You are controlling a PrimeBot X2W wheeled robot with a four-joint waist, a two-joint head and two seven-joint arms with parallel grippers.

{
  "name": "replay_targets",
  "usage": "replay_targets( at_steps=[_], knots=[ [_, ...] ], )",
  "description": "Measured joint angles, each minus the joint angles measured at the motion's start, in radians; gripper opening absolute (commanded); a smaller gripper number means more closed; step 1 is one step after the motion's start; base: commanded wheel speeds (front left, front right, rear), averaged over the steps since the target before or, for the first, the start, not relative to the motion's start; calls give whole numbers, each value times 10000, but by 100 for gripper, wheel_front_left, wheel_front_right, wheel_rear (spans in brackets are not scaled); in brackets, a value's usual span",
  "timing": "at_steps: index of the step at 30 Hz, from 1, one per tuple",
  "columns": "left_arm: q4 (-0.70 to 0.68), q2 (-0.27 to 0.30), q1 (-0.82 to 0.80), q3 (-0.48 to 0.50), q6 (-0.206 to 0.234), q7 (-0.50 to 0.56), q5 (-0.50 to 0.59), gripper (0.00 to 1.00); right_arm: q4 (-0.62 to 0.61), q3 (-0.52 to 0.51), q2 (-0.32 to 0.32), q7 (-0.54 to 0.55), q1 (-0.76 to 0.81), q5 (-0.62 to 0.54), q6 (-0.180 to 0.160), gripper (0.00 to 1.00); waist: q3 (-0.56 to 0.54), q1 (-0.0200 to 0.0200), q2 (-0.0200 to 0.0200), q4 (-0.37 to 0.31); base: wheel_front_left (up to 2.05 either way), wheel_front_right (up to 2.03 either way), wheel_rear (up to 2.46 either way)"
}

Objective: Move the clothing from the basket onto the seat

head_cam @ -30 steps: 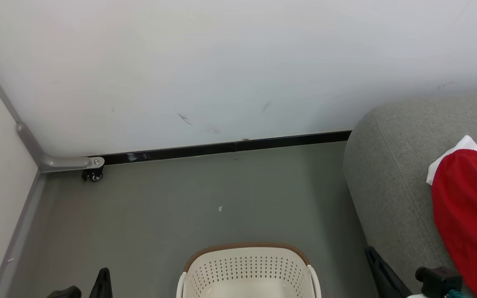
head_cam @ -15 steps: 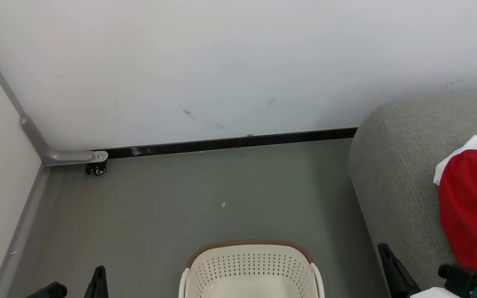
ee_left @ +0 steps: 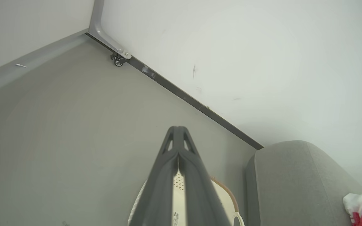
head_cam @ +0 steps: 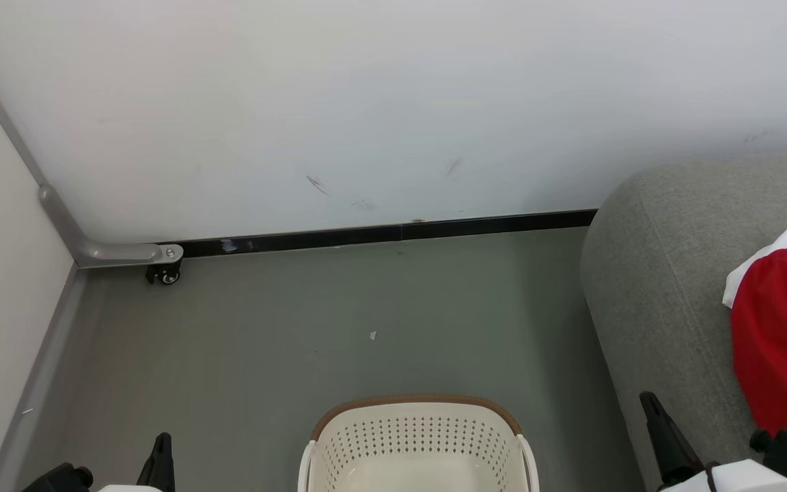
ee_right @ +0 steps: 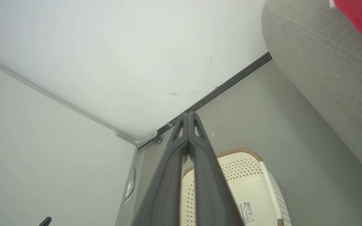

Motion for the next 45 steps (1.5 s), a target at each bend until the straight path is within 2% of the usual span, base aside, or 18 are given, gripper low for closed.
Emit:
replay_targets(
  at_steps=[6,18,25,45],
  knots=[
    [-19,-23,-21,174,-265,182,-775,0,58,-61,-86,176,-104,1043,0,0,24,-9,0,39,0,0,0],
    [-42,-84,-218,523,-706,598,-2353,0,295,-130,-224,514,-463,3258,0,0,184,-120,0,119,0,0,0],
    [-52,-128,-273,671,-897,786,-3143,0,385,-163,-288,692,-622,4282,0,0,270,-151,0,156,0,0,0],
    [-140,-255,-575,1241,-1622,1459,-5660,0,602,-272,-499,1233,-1221,7637,-2,0,452,-167,0,280,0,0,0]
  ],
)
